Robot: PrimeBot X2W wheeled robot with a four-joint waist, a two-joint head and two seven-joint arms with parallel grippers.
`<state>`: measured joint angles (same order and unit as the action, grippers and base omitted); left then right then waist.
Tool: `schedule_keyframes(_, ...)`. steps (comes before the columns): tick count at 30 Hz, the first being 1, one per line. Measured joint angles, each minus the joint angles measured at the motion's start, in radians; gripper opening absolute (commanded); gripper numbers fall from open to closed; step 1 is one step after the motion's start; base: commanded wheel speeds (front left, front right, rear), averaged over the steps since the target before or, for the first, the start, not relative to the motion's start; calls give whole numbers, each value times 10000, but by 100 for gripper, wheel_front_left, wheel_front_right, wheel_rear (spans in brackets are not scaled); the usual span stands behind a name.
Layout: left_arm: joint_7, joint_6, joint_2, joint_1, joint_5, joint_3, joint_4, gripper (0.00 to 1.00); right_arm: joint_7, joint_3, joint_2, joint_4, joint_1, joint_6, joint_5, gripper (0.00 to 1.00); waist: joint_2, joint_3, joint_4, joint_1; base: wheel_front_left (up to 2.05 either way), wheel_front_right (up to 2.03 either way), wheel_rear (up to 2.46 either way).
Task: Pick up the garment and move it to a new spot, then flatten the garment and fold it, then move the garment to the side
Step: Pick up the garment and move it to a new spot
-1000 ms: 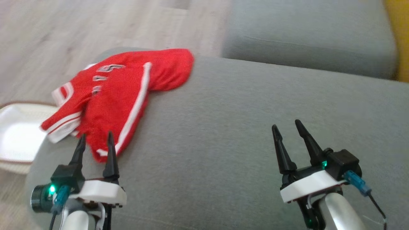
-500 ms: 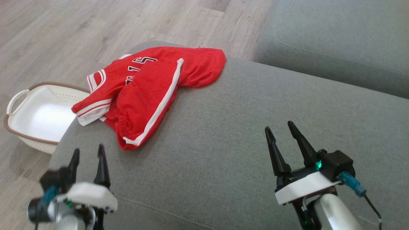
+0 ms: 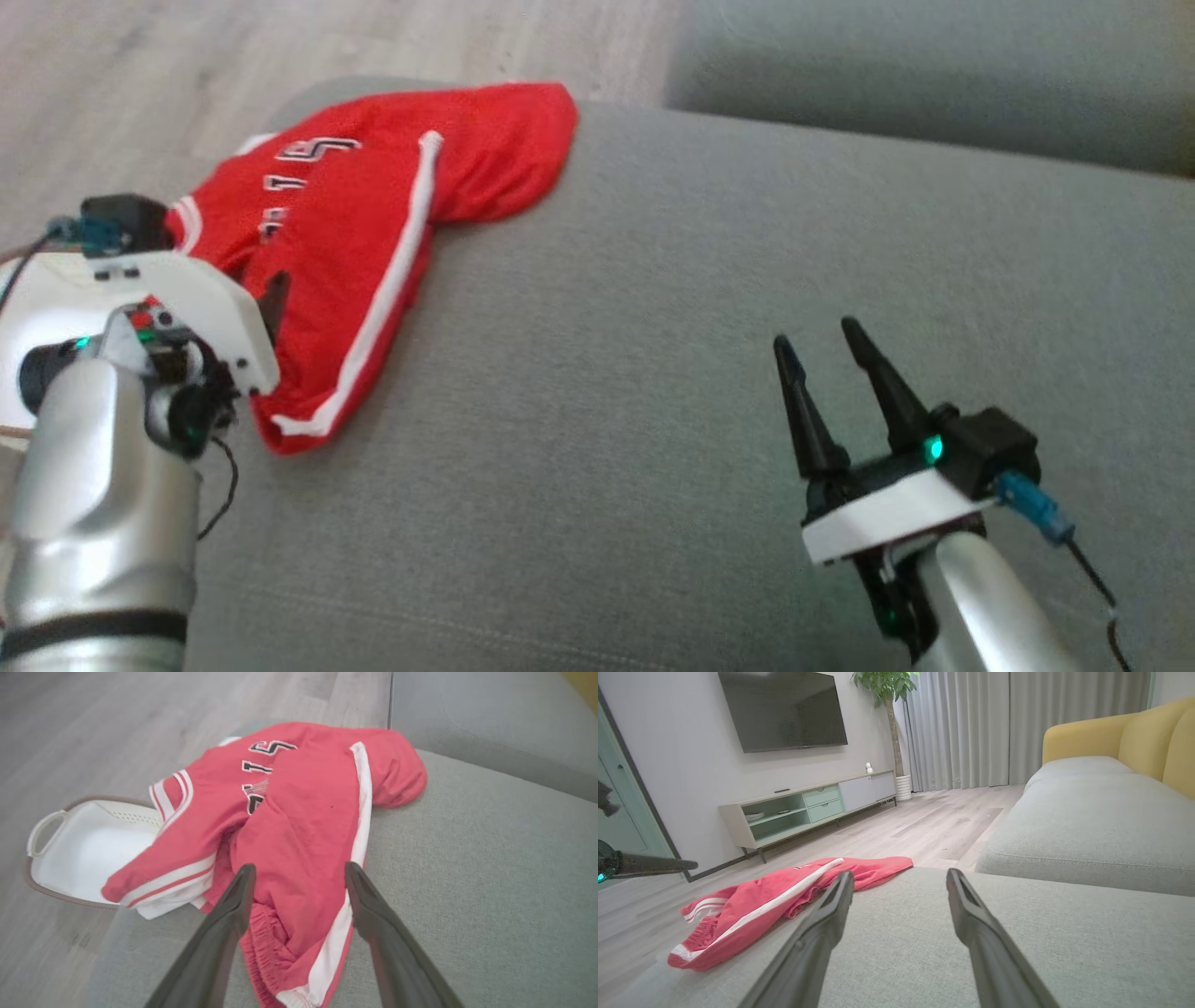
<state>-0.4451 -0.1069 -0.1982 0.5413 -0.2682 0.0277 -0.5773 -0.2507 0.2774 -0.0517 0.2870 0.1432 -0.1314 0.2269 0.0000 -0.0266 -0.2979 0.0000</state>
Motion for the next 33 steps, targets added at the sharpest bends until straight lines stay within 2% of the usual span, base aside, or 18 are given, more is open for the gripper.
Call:
schedule_keyframes(6,-1122,-144,-109,1129,-894,-79,-2295,100,-2,96,-58,-94,723,0,77,100,0,-662,825,0,0,0,0)
schedule_keyframes(13,-1875,-174,-326,1209,-1160,360,-4234,100,-2,67,-219,-121,925,0,121,100,0,-1353,1804,1,0,0,0)
schedule_keyframes(17,-1858,-249,-608,1470,-1218,587,-4577,100,-2,33,-219,-119,928,0,121,100,0,-1477,2014,1,0,0,0)
schedule_keyframes(18,-1739,-249,-629,1535,-1214,617,-4660,92,-2,21,-221,-107,928,0,123,100,0,-1468,2022,1,0,0,0)
schedule_keyframes(19,-1588,-249,-644,1577,-1197,648,-4744,73,-2,13,-221,-105,931,0,123,100,0,-1456,2016,0,0,0,0)
schedule_keyframes(21,-1360,-249,-721,1603,-1122,738,-4941,6,-2,4,-221,-98,931,0,123,100,0,-1417,1990,0,0,0,0)
schedule_keyframes(22,-1308,-247,-765,1603,-1116,823,-5020,0,-2,0,-221,-88,931,0,125,100,0,-1387,1977,1,0,0,0)
schedule_keyframes(28,-863,-247,-874,1603,-1183,1530,-4989,0,-2,10,-209,-2,930,0,217,100,0,-1015,1903,0,0,0,0)
schedule_keyframes(33,-500,-247,-1189,1732,-1342,2723,-3979,0,-2,-73,-196,15,868,0,284,100,0,-477,1888,0,0,0,0)
